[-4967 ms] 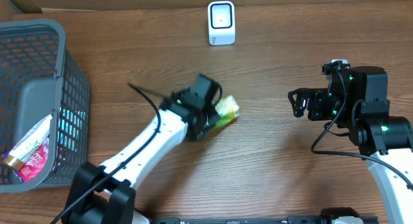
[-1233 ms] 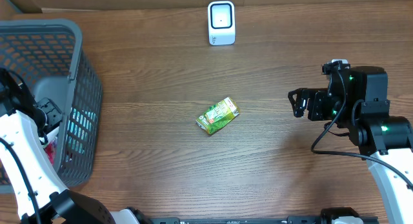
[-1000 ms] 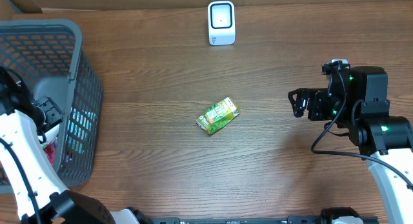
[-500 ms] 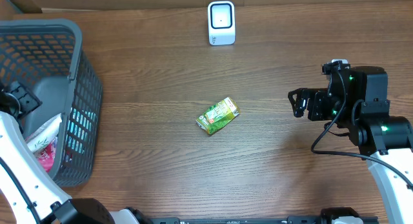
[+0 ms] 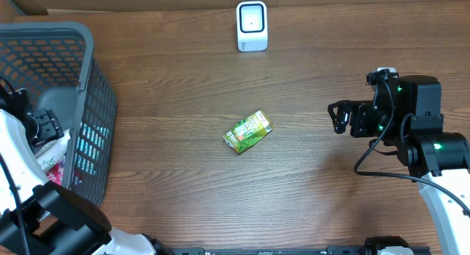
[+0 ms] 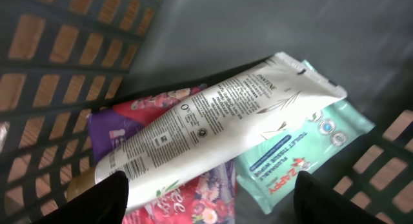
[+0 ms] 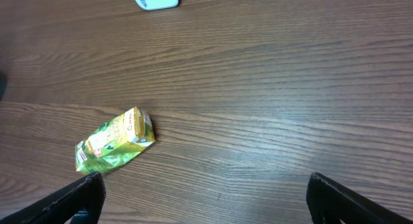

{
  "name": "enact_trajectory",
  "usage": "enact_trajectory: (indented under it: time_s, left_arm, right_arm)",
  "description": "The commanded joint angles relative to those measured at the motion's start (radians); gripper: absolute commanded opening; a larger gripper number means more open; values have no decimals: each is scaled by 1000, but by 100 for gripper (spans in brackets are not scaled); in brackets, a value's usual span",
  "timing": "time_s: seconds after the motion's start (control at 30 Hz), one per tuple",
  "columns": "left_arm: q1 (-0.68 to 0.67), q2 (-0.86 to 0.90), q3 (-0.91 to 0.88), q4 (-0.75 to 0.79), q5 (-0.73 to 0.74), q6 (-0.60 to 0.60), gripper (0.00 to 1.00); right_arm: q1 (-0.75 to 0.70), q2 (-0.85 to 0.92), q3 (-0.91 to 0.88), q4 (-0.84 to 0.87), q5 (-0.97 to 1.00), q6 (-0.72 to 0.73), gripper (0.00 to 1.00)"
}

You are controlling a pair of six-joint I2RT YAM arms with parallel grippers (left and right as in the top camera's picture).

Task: Scan the item barcode
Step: 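Grasp the white conditioner tube in the basket with the left gripper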

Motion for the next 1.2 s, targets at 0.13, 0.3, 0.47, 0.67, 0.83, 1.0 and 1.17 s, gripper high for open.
enact_trajectory:
  time_s: [0.13,0.3,0.47,0.67,0.83,1.0,1.17]
  left_arm:
    - [1,110,3,-35,-16,88,75]
    - [1,163,3,-43,-55,83,83]
    - [2,177,2,-39,-93,84,82]
    - [4,210,2,-41,-96,27,73]
    - [4,222,-2,-44,-85,-3,71]
    - [4,222,-3,-44,-48,-10,56]
    - [4,223,-46,-18,-51,-24,58]
  right_arm:
    - [5,-1,31,6,-5,-7,100]
    - [5,-1,31,6,-5,-7,100]
    - [5,-1,31,6,-5,-7,100]
    - [5,-1,31,6,-5,-7,100]
    - [5,-1,31,6,-5,-7,100]
    - [5,-1,31,6,-5,-7,100]
    - [5,-1,31,6,-5,-7,100]
